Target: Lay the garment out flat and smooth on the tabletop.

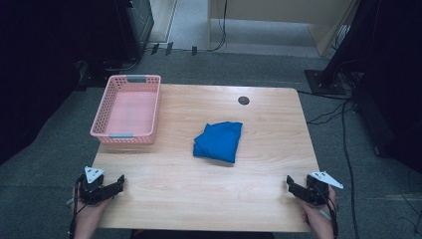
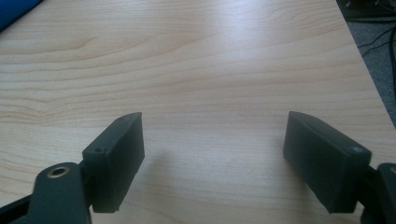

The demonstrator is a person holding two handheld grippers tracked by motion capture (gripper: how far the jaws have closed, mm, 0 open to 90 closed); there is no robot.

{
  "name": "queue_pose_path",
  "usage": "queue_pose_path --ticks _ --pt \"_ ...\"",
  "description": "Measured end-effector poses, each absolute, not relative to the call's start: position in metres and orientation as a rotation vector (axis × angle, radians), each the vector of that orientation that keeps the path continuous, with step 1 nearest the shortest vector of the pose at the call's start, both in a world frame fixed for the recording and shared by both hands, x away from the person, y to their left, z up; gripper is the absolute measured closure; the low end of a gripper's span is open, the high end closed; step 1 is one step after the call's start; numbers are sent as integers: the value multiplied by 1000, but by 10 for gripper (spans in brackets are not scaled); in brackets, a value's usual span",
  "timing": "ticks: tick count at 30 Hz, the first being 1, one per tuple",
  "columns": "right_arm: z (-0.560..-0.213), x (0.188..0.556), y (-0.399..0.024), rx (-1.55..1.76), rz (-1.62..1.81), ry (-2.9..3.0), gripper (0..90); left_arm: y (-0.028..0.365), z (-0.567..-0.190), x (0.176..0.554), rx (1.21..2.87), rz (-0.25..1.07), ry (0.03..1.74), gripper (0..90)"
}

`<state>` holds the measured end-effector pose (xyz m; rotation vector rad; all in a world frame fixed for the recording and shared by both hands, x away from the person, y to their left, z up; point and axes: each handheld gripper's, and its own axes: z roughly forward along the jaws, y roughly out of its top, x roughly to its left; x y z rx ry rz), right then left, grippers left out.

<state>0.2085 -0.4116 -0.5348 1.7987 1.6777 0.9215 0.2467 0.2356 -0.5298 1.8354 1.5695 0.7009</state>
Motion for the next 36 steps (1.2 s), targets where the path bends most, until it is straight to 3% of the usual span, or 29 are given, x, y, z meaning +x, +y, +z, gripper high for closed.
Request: queue_pose_path --ticks 9,20,36 --pt "-534 208 -413 1791 912 1684 248 236 -530 247 1835 701 1570 185" --pt "-522 213 -407 1786 924 1712 223 236 -530 247 1834 704 1573 185" --pt "-478 241 -350 1634 1056 1770 217 235 -530 247 1830 708 1578 185"
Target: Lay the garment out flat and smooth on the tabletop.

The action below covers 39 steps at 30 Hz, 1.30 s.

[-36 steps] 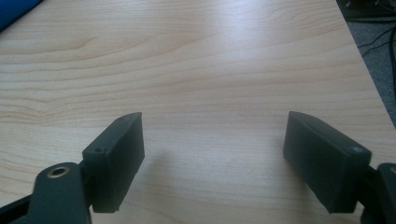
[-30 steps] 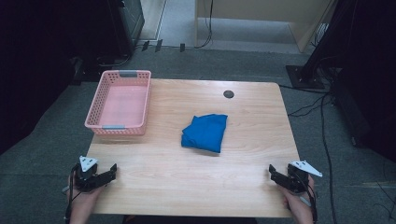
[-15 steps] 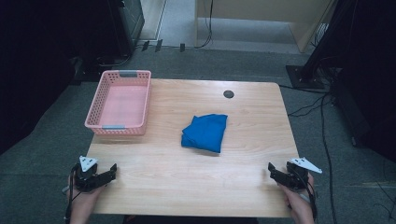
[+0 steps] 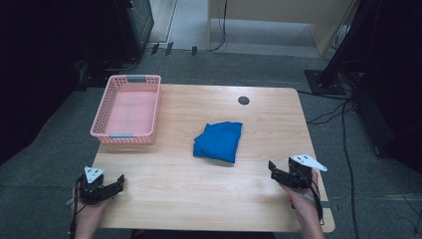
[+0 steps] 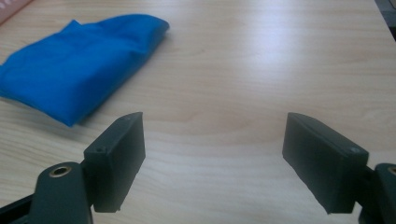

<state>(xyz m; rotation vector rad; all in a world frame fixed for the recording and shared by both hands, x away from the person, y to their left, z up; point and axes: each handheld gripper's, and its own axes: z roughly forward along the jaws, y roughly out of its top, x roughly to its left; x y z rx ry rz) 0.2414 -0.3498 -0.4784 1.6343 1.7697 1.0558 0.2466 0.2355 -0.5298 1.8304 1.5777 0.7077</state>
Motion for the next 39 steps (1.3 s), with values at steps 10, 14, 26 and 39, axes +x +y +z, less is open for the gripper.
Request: queue_pose_path --ticks 10,14,26,39 --pt "-461 264 -323 1588 1045 1805 230 236 -530 247 1830 706 1578 185" --pt "-460 270 -314 1584 1039 1829 230 236 -530 247 1831 706 1578 185" --pt "-454 293 -281 1541 1029 1892 230 236 -530 247 1832 704 1578 185" --pt "-445 316 -253 1502 999 1919 258 236 -530 247 1833 704 1578 185"
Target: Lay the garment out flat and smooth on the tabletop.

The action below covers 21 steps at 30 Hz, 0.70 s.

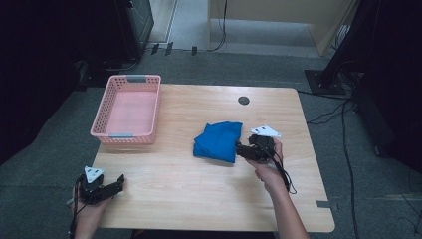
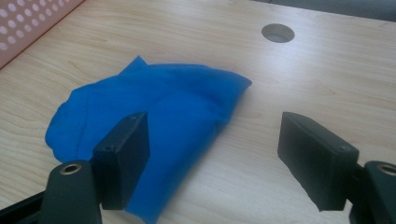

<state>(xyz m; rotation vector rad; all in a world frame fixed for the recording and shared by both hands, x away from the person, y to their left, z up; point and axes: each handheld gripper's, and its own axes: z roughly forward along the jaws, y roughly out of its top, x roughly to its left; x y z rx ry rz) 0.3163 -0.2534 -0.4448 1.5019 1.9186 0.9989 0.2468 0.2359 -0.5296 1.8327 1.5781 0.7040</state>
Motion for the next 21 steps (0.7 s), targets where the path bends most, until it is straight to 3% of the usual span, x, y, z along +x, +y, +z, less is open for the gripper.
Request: queue_pose_path --ticks 21 --pt "-469 366 -213 1490 876 1985 260 236 -530 247 1830 703 1579 185"
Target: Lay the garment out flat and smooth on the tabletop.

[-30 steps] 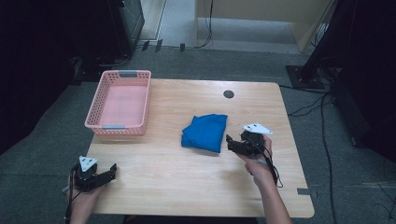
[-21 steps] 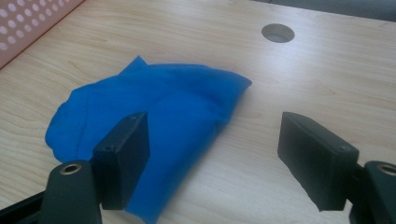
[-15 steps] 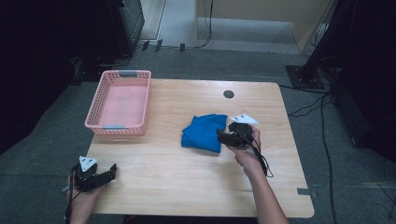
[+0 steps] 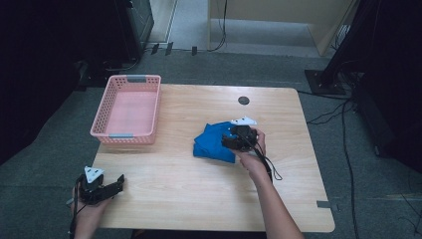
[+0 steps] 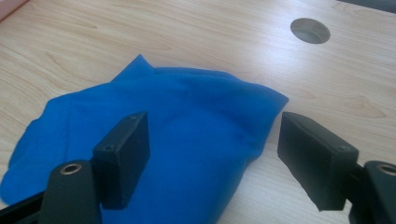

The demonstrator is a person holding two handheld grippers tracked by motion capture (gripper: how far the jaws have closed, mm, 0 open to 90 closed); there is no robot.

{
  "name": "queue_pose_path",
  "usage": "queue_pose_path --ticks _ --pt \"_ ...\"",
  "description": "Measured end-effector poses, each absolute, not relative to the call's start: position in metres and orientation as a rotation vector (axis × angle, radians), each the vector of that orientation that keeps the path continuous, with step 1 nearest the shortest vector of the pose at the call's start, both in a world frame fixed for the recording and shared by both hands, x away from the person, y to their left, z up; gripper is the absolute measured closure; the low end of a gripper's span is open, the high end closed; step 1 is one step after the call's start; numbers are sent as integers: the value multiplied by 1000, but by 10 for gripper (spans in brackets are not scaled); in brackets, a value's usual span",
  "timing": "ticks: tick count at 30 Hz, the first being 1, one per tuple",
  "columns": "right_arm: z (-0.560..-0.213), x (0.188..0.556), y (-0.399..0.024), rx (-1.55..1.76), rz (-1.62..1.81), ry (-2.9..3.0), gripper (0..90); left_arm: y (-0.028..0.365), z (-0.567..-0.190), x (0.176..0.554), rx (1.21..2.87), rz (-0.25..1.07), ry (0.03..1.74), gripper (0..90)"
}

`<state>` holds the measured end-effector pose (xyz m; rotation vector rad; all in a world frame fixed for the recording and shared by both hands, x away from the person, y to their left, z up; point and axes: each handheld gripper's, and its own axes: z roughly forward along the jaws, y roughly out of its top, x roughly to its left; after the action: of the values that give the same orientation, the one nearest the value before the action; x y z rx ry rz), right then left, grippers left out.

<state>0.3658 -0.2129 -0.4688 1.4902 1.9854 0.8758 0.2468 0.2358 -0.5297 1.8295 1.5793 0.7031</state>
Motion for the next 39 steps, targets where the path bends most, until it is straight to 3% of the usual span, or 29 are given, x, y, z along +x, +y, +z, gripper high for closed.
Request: queue_pose_path --ticks 16,24,39 --pt "-508 384 -183 1459 747 2062 260 236 -530 247 1830 702 1579 185" --pt "-524 378 -190 1494 893 2021 321 235 -530 250 1817 709 1596 185" --pt "-527 369 -193 1483 937 2009 335 213 -525 250 1844 684 1553 185"
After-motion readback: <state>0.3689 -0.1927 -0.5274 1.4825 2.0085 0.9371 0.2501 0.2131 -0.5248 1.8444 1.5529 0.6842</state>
